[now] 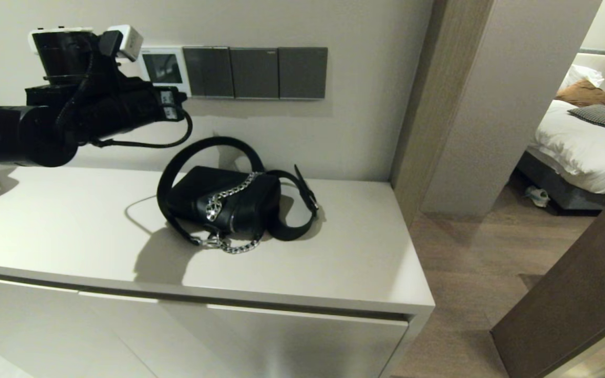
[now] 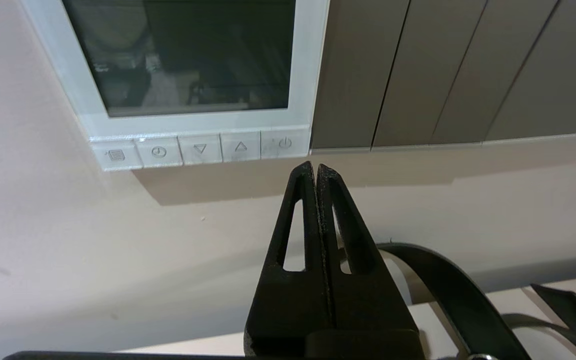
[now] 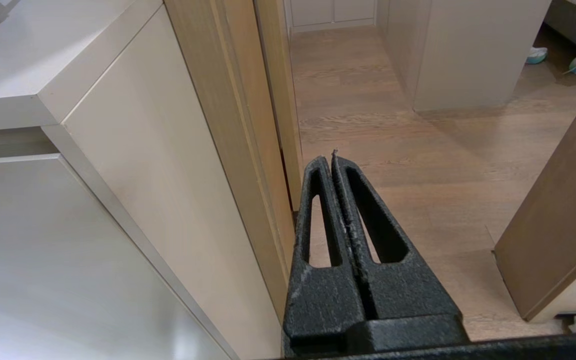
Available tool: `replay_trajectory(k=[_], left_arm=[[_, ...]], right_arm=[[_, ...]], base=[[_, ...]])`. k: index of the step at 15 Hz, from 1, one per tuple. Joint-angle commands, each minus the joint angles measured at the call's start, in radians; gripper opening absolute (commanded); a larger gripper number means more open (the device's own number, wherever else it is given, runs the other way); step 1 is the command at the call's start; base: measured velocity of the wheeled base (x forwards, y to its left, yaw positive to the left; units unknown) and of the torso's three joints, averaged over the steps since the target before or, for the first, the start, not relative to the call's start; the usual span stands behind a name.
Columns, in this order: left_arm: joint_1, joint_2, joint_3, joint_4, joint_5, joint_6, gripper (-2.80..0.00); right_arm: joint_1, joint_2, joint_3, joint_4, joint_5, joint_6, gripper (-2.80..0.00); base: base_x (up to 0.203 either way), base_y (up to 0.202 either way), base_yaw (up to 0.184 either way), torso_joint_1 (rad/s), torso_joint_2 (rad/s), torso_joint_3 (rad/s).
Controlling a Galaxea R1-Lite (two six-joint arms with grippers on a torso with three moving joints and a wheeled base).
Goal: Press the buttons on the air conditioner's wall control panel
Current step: Turn on the central air conditioner
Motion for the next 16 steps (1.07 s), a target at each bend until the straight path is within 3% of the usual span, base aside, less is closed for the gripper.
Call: replay_trajectory(k=[1,16], left_arm=[[0.000,0.013,-0.015,0.000,-0.001,-0.001,-2.80],[0.025,0.060,-0.064,0.009,0.000,-0.020,-2.80]], right_arm=[[0.000,0.001,0.002,0.000,0.000,0.000,-2.80],[-0.001,0.001,0.002,-0.001,0.000,0.000,-2.80]], base=[[0.000,0.000,0.000,0.000,0.00,0.000],[0.000,0.000,0.000,0.000,0.00,0.000]])
